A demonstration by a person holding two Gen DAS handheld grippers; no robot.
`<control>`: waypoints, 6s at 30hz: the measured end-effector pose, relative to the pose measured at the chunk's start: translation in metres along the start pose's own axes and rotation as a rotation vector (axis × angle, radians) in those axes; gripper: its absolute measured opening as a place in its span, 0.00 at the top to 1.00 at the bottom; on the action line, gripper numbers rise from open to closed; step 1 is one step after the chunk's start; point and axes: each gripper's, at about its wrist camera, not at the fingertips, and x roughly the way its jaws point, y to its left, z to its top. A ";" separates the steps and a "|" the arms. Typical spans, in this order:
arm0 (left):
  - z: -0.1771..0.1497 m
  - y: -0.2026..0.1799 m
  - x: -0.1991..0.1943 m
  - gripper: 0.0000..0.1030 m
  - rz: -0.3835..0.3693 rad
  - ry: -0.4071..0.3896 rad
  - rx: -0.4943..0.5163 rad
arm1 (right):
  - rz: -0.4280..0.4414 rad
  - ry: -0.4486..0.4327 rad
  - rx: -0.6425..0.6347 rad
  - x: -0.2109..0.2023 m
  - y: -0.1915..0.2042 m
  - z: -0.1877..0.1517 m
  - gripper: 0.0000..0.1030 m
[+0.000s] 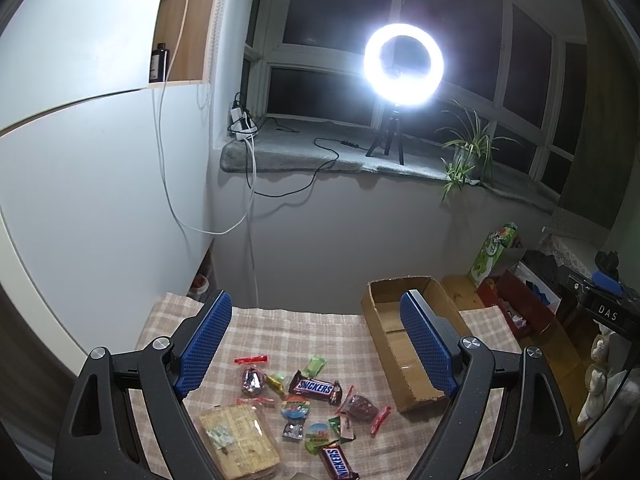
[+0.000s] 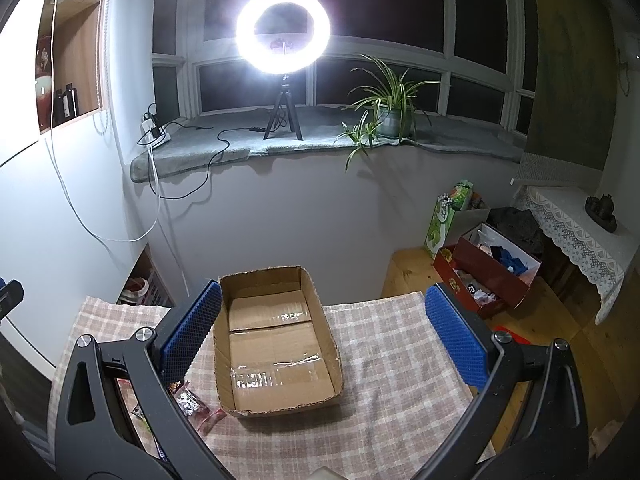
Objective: Organize snacks
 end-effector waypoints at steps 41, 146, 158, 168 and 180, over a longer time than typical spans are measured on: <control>-0.046 0.070 0.003 0.18 0.075 0.155 -0.192 | 0.311 0.237 -0.068 0.044 0.047 -0.028 0.00; -0.089 -0.022 0.142 0.56 -0.362 0.469 -0.147 | 0.749 0.754 0.083 0.179 0.113 -0.078 0.59; -0.080 -0.082 0.181 0.56 -0.439 0.494 -0.076 | 0.648 0.722 0.124 0.205 0.049 -0.057 0.59; -0.086 -0.109 0.198 0.56 -0.442 0.530 -0.019 | 0.598 0.730 0.122 0.223 0.023 -0.061 0.59; -0.090 -0.113 0.199 0.57 -0.415 0.536 0.021 | 0.535 0.723 0.114 0.224 0.011 -0.065 0.59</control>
